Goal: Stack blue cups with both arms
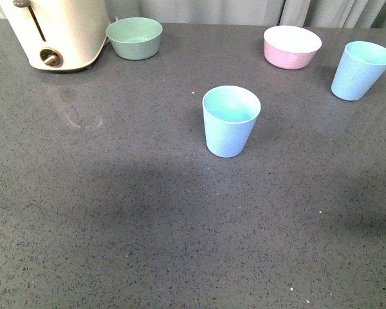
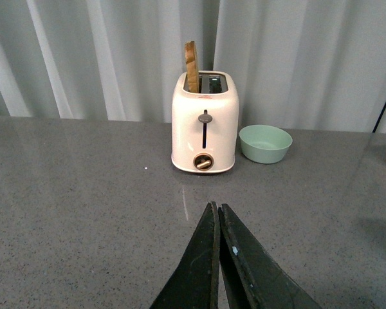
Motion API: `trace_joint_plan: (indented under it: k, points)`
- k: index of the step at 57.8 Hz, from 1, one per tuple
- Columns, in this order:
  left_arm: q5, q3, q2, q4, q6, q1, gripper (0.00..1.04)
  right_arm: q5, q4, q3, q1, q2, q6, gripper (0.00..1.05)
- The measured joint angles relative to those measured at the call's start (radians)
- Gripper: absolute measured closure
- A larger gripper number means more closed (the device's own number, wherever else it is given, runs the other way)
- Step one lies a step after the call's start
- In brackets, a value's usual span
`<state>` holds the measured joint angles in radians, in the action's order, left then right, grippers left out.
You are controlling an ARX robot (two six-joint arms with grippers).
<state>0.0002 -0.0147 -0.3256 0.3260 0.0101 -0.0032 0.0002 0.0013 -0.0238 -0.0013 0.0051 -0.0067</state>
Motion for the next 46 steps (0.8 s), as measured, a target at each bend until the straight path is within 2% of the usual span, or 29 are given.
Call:
trace_joint_plan:
  k: [29, 36, 46]
  points:
    - [0.000, 0.000, 0.154, -0.154, 0.000, 0.000, 1.03, 0.000, 0.000, 0.000, 0.000, 0.000, 0.000, 0.09]
    - [0.000, 0.000, 0.290, -0.314, 0.000, 0.000, 1.03, 0.000, 0.000, 0.000, 0.000, 0.000, 0.000, 0.09]
    - [0.000, 0.000, 0.319, -0.323, 0.000, 0.000, 1.03, 0.000, 0.000, 0.000, 0.000, 0.000, 0.000, 0.09]
